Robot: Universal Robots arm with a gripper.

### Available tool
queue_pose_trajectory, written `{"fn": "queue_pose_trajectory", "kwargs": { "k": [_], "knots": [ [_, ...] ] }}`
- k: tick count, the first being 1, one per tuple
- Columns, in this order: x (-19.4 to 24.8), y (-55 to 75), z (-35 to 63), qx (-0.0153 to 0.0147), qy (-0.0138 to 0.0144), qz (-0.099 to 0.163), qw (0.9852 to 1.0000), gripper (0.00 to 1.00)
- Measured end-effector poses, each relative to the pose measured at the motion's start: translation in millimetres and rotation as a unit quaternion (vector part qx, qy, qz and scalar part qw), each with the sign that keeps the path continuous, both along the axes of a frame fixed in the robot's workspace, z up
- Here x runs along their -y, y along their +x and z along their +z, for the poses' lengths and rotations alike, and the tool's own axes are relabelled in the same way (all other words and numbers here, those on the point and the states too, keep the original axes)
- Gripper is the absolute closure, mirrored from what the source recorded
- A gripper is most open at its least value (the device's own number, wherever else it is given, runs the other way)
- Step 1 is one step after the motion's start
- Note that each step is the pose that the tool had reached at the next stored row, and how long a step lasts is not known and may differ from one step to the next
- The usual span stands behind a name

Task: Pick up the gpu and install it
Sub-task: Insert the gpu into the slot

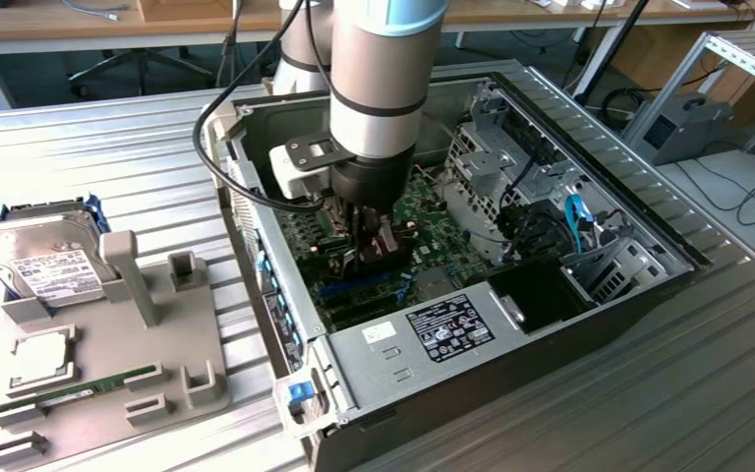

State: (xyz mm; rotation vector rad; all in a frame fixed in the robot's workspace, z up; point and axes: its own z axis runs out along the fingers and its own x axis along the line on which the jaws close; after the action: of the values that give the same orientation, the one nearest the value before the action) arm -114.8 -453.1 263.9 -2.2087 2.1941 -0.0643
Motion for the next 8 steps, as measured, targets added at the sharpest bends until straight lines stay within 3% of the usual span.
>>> {"fn": "queue_pose_trajectory", "kwargs": {
  "k": [8],
  "knots": [
    [0.1,-0.2,-4.1,0.0000,0.0000,0.000,1.0000,0.74]
  ]
}}
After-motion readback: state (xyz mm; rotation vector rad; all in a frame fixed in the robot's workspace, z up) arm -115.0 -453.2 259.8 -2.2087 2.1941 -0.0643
